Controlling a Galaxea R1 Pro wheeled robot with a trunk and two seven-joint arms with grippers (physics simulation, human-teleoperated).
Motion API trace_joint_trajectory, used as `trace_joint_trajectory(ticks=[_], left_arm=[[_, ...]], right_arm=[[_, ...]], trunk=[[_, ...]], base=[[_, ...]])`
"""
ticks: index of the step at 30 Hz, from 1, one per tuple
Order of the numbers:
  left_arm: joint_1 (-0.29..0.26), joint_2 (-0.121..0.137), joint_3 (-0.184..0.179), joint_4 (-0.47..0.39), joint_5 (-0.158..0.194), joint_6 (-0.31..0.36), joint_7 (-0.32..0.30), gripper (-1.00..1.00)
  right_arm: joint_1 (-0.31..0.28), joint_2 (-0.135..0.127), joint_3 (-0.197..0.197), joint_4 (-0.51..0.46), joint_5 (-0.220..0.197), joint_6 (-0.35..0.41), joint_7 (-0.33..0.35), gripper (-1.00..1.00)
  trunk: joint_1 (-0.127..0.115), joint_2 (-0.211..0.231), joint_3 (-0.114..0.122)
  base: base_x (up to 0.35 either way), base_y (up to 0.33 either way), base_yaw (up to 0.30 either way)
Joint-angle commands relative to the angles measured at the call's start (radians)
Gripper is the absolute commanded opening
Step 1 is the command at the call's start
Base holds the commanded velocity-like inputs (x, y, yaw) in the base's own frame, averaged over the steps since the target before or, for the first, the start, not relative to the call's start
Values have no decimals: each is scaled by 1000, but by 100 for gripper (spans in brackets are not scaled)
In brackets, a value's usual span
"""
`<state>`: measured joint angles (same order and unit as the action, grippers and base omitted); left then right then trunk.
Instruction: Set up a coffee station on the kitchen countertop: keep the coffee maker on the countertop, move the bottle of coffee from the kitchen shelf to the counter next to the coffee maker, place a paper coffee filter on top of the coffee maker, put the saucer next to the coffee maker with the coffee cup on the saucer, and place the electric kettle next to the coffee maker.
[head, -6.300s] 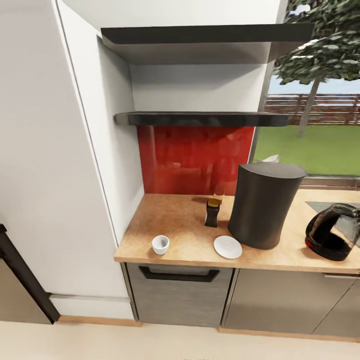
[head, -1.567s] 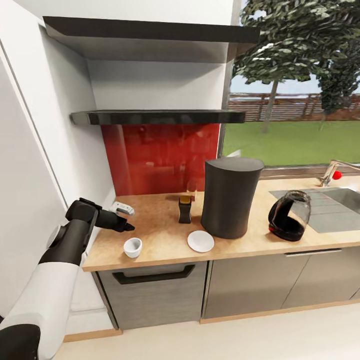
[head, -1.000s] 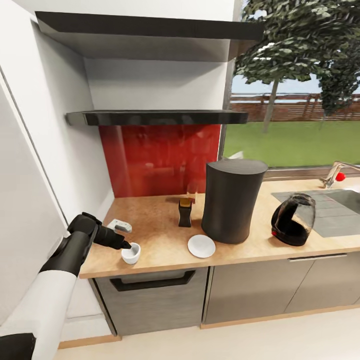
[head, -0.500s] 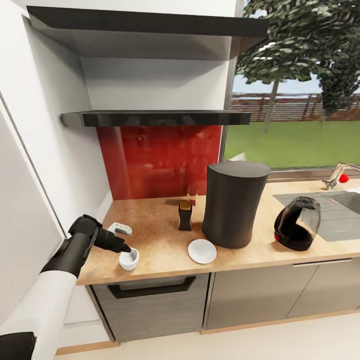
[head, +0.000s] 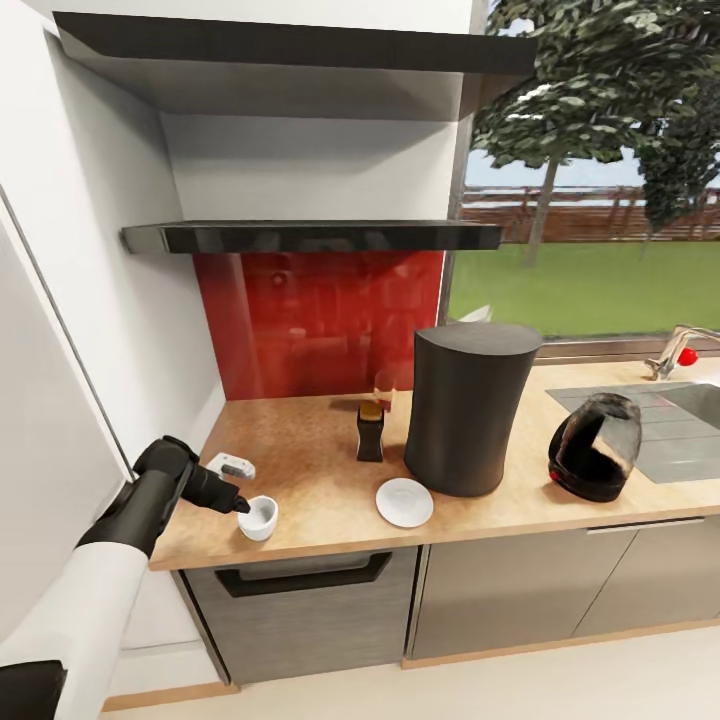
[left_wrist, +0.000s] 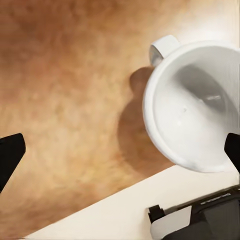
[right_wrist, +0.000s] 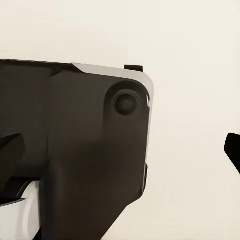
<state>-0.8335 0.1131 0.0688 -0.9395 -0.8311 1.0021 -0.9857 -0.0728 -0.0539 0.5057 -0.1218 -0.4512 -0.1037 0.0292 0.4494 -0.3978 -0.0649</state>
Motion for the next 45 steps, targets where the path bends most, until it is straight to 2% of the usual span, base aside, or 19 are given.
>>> trace_joint_trajectory(ticks=[1, 12, 21, 27, 45], left_arm=[[-1, 0, 2, 2, -6, 1, -2, 100], [-1, -11, 1, 11, 1, -25, 14, 100], [0, -4, 2, 26, 2, -25, 15, 100], [43, -13, 3, 26, 5, -26, 15, 100], [52, -15, 3, 31, 8, -27, 15, 100]], right_arm=[[-1, 0, 7, 1, -11, -4, 3, 100], [-1, -1, 7, 1, -11, -2, 3, 100], [-1, -1, 7, 1, -11, -3, 3, 100], [-1, -1, 8, 1, -11, -4, 3, 100], [-1, -2, 8, 2, -11, -4, 3, 100]], trunk=[[1, -2, -2], [1, -2, -2], [1, -2, -2], [1, -2, -2], [1, -2, -2]], base=[[0, 0, 0], [72, 0, 0], [12, 0, 0], [0, 0, 0], [51, 0, 0]])
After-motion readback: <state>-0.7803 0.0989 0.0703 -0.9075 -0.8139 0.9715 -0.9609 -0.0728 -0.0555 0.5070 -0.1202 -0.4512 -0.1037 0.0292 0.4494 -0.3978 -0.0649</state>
